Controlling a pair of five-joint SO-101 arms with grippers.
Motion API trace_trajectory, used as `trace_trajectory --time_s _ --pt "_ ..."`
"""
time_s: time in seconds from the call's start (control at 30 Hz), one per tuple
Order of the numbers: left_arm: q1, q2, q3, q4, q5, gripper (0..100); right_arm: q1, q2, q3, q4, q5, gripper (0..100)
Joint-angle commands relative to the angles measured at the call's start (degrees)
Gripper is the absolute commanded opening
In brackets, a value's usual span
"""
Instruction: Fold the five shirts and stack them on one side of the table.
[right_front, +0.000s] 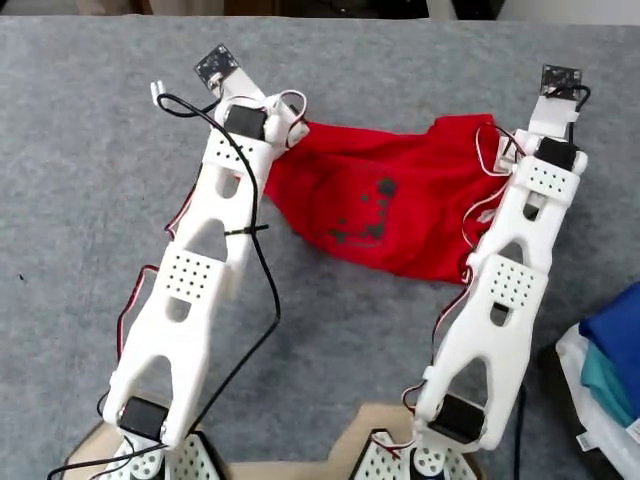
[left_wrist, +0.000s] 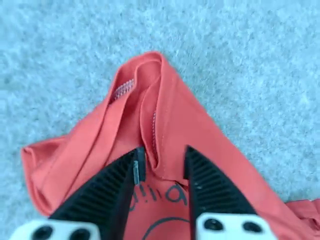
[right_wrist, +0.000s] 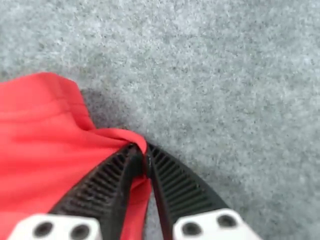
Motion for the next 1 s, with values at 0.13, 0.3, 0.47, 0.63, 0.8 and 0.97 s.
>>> trace_trajectory --time_s 0.13,0.3,0.47,0.63,0.8,0.97 --pt "-0.4 -0.7 -2.7 -2.1 0.0 16 0.9 -0.1 -3.0 0.1 -0.4 0.6" --pt "-0.4 -0.7 -3.1 -2.0 0.1 16 0.9 -0.1 -3.0 0.1 -0.4 0.6" --pt "-0.5 -0.7 -3.1 -1.9 4.2 16 0.8 -0.1 -3.0 0.1 -0.4 0.6" --pt "0.1 -1.2 -3.1 -1.8 4.6 16 0.8 -0.1 -3.0 0.1 -0.4 0.6" --pt "1.1 -1.2 -3.2 -1.8 4.6 12 0.8 -0.1 -2.9 0.1 -0.4 0.6" --pt "1.1 -1.7 -5.0 -0.9 4.5 12 0.8 -0.1 -2.9 0.1 -0.4 0.6"
